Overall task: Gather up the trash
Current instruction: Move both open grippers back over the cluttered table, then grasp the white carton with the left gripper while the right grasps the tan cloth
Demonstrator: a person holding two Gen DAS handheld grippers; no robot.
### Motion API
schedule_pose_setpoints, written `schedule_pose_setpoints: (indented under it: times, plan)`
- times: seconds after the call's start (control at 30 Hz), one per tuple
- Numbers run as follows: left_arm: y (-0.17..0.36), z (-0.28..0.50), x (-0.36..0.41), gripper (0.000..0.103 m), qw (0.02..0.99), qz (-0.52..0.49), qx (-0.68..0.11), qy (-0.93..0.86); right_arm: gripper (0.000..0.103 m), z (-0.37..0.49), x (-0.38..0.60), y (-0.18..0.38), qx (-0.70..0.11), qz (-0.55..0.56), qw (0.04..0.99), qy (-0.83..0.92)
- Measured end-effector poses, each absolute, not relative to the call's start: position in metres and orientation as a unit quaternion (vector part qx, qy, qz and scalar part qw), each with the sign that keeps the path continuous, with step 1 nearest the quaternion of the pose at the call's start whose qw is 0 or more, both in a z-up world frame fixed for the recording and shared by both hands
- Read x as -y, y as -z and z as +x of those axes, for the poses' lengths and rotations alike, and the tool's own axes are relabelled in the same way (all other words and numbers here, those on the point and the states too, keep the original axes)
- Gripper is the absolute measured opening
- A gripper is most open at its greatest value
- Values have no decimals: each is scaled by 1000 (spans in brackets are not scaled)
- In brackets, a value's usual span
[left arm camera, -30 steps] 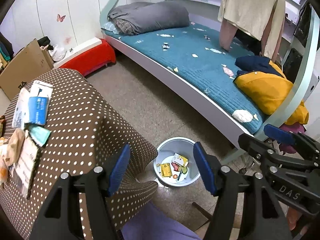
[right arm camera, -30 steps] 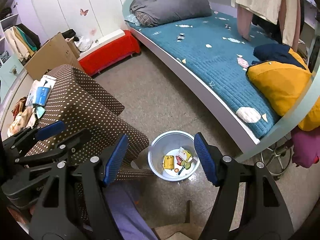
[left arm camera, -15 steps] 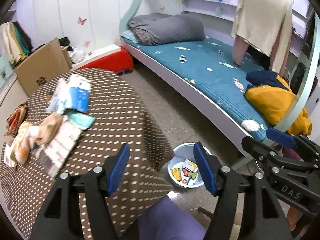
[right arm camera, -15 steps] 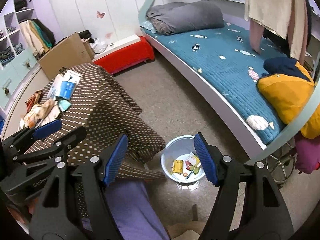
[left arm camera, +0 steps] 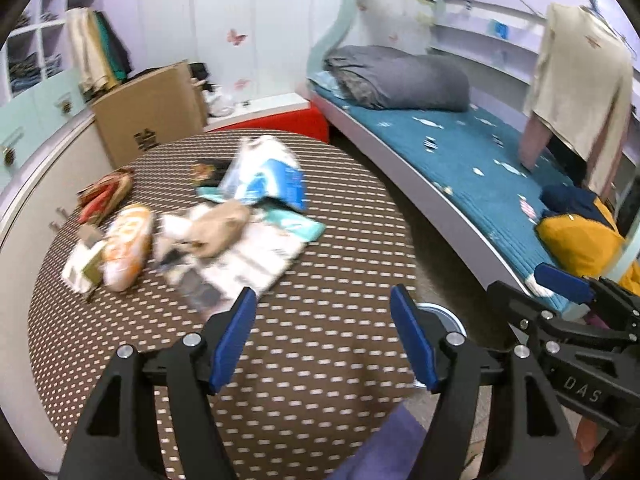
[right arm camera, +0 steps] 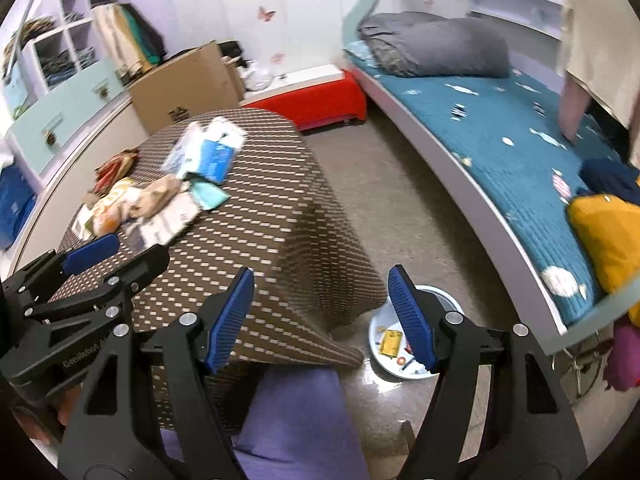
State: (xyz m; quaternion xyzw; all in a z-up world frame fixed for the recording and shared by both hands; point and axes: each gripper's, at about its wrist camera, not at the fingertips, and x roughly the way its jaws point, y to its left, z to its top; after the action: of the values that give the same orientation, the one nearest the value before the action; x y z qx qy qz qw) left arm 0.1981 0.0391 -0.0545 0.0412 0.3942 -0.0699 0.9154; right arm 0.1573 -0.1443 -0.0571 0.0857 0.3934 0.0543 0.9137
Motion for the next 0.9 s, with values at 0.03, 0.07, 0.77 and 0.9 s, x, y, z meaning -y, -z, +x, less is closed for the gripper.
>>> schedule_pose_setpoints:
  times: [0.03, 0.07, 0.77, 0.9]
  plan:
    - [53, 198, -46, 68, 916, 38, -393, 64, 69, 160, 135, 56, -393, 80, 914, -62]
    - [52, 198, -52, 68, 917, 36, -392, 57, 69, 162, 129, 55, -393, 77, 914, -68]
    - [49, 177, -219, 69, 913, -46, -388, -114, 70, 217, -21, 46, -401, 2, 894, -199]
    - [54, 179, -249, 69, 907, -66, -391, -140, 73, 232, -31, 50, -410, -2, 891, -197]
